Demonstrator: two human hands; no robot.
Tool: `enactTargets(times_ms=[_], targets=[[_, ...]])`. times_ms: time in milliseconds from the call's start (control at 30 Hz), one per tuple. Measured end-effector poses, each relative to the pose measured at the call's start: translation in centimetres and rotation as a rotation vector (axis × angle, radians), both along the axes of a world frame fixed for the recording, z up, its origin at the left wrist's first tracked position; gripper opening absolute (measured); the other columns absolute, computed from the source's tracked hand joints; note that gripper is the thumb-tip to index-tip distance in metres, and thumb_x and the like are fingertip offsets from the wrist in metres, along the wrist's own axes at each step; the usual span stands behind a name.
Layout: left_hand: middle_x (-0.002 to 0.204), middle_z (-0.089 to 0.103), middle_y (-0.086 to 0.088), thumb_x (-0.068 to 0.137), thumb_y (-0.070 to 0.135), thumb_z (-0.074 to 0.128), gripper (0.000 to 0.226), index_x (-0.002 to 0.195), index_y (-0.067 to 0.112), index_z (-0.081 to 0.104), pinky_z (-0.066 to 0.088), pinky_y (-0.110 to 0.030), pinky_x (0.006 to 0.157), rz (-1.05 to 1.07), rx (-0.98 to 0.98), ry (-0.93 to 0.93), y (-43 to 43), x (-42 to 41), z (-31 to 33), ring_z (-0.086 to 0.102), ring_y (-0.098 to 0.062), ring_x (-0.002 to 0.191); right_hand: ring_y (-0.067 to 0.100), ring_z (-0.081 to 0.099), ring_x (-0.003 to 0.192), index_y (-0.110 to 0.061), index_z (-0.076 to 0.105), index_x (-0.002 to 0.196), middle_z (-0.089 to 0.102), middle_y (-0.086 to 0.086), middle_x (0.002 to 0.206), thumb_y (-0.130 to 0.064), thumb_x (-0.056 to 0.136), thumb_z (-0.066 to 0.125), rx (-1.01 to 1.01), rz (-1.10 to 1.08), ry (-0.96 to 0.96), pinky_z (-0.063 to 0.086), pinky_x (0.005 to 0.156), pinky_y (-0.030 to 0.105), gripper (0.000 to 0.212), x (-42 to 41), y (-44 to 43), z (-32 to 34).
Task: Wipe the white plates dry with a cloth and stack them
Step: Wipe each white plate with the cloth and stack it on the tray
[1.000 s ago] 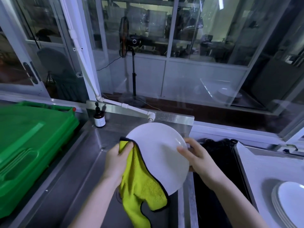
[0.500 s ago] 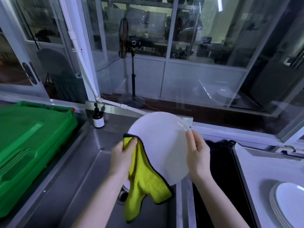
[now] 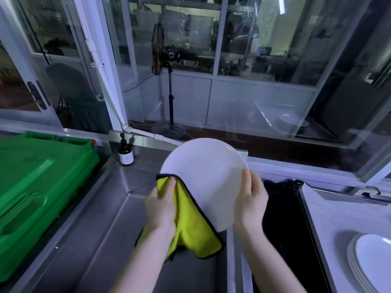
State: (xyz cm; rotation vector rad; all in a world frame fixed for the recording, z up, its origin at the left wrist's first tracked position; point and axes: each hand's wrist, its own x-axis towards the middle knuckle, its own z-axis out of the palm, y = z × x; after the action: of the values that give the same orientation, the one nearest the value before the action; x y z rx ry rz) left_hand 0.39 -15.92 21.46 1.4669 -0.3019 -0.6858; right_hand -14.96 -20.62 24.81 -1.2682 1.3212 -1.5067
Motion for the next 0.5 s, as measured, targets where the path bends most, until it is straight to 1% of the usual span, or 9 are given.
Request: enactTargets(times_ms=[33,100,133,167,233,300,367,433,500], targets=[[0.058,0.061,0.012,0.089,0.039,0.069,0.031,0.072,0.013,0.064,0.045,-0.032,0.061,0.018,-0.009,0.056,-0.1,-0.1,-0.3,0.053,-0.021,0.063,0.001,0.048,0.065,-0.022,0.062,0.084,0.059,-0.015,0.069,-0.035,0.103,0.048,0.045,-0.005,-0.026,0.039,0.067,0.030,0.027,0.4,0.7,-0.7],[0.081,0.071,-0.003,0.089,0.036,0.070,0.029,0.086,0.008,0.068,0.052,-0.042,0.078,-0.036,-0.060,0.115,-0.1,0.7,-0.5,0.061,-0.026,0.079,0.003,0.059,0.076,-0.030,0.063,0.096,0.067,-0.015,0.083,-0.044,0.098,0.054,0.065,0.147,0.030,0.046,0.070,0.034,0.017,-0.2,0.9,-1.1],[0.087,0.070,-0.009,0.089,0.035,0.070,0.030,0.091,0.005,0.068,0.051,-0.043,0.082,-0.073,-0.070,0.070,0.1,1.5,-0.3,0.062,-0.026,0.084,0.007,0.064,0.084,-0.033,0.063,0.098,0.070,-0.011,0.090,-0.045,0.092,0.062,0.054,0.249,0.057,0.049,0.073,0.038,0.014,-0.9,0.5,-0.7],[0.084,0.068,-0.010,0.090,0.032,0.070,0.030,0.089,0.003,0.067,0.048,-0.041,0.080,-0.116,-0.079,-0.024,0.1,2.3,-0.1,0.060,-0.023,0.081,0.012,0.067,0.090,-0.034,0.063,0.100,0.072,-0.007,0.097,-0.044,0.088,0.070,0.031,0.344,0.070,0.051,0.076,0.037,0.017,-1.9,-0.3,0.1],[0.069,0.062,-0.002,0.088,0.025,0.071,0.024,0.074,0.007,0.064,0.041,-0.031,0.067,-0.231,-0.098,-0.304,-0.1,3.5,0.8,0.052,-0.015,0.067,0.011,0.068,0.094,-0.027,0.065,0.101,0.074,-0.004,0.102,-0.040,0.084,0.076,-0.024,0.511,0.137,0.051,0.079,0.026,0.024,-3.3,-2.4,2.0],[0.052,0.053,0.012,0.083,0.016,0.076,0.033,0.057,0.017,0.055,0.033,-0.022,0.053,-0.394,-0.104,-0.610,-0.6,3.5,2.1,0.040,-0.002,0.052,0.000,0.063,0.083,-0.025,0.068,0.094,0.071,-0.013,0.089,-0.045,0.086,0.069,-0.098,0.659,0.431,0.045,0.074,0.015,0.022,-3.2,-3.4,3.7],[0.047,0.044,0.011,0.078,0.014,0.080,0.040,0.053,0.021,0.050,0.025,-0.021,0.047,-0.499,-0.104,-0.787,-1.3,2.9,3.1,0.034,-0.005,0.048,-0.001,0.047,0.063,-0.021,0.061,0.076,0.053,-0.012,0.063,-0.044,0.092,0.062,-0.220,0.685,0.724,0.037,0.062,0.014,0.028,-2.3,-3.6,3.8],[0.049,0.040,0.009,0.077,0.013,0.080,0.041,0.052,0.017,0.047,0.023,-0.024,0.047,-0.533,-0.108,-0.836,-1.7,2.6,3.4,0.031,-0.007,0.049,0.005,0.036,0.057,-0.015,0.053,0.069,0.038,-0.009,0.054,-0.040,0.094,0.060,-0.315,0.630,0.760,0.032,0.056,0.016,0.037,-1.9,-3.3,3.7],[0.049,0.035,0.012,0.080,0.011,0.078,0.044,0.052,0.018,0.044,0.022,-0.022,0.047,-0.472,-0.129,-0.806,-1.6,2.6,3.0,0.029,-0.005,0.049,0.005,0.033,0.055,-0.017,0.048,0.065,0.037,-0.012,0.053,-0.038,0.096,0.059,-0.325,0.579,0.678,0.030,0.054,0.016,0.039,-2.4,-3.2,3.4]])
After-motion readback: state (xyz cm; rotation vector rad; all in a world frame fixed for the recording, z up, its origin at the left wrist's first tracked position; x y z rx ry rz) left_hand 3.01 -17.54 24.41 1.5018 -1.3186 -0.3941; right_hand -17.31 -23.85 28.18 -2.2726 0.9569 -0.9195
